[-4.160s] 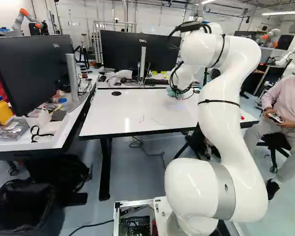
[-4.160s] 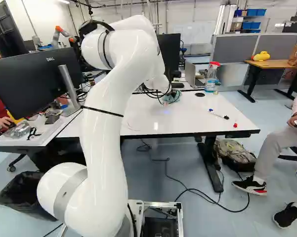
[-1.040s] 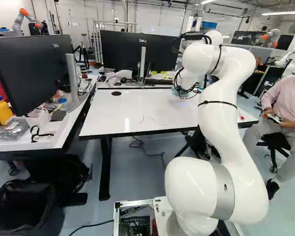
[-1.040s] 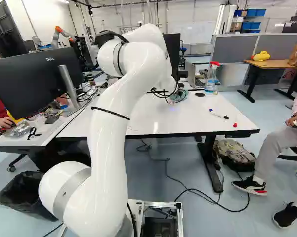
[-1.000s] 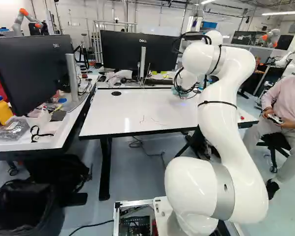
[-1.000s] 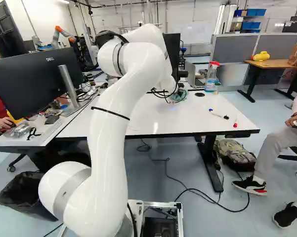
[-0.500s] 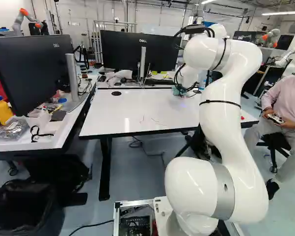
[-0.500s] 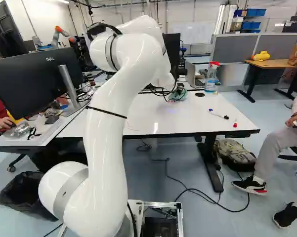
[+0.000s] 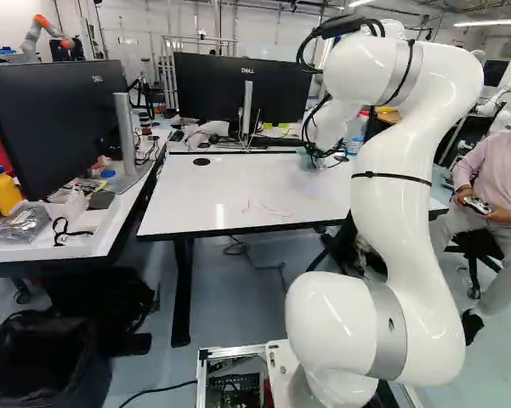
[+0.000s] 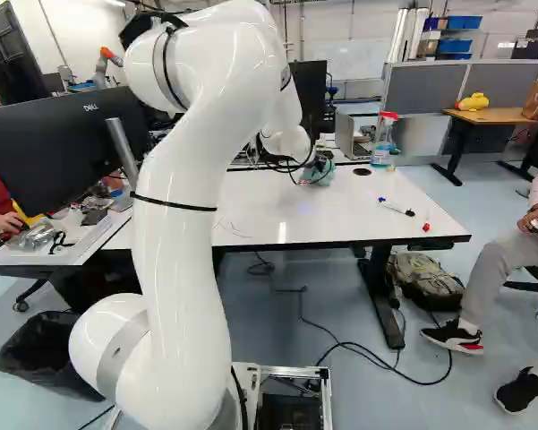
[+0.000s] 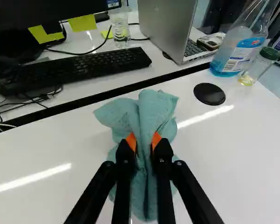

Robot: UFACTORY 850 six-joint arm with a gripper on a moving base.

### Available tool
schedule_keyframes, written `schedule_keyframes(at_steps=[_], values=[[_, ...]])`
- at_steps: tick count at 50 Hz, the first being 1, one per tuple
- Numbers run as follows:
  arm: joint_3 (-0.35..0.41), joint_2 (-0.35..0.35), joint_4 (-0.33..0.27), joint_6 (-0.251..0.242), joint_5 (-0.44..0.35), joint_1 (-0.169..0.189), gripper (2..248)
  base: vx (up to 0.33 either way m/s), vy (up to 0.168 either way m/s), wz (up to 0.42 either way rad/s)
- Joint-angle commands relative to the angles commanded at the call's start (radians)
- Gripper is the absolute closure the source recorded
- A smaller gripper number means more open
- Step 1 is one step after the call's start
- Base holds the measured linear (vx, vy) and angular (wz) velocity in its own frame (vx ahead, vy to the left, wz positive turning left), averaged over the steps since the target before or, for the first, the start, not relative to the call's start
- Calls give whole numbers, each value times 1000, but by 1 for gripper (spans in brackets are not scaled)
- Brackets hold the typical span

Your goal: Clean the table with the green towel

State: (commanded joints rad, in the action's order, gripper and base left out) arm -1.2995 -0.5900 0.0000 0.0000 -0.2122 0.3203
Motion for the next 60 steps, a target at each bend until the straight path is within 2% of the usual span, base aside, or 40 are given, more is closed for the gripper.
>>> schedule_keyframes(at_steps=[21,60], values=[[133,100,0,0,0,-6,195,0,0,0],[336,261,0,0,0,20,195,0,0,0]])
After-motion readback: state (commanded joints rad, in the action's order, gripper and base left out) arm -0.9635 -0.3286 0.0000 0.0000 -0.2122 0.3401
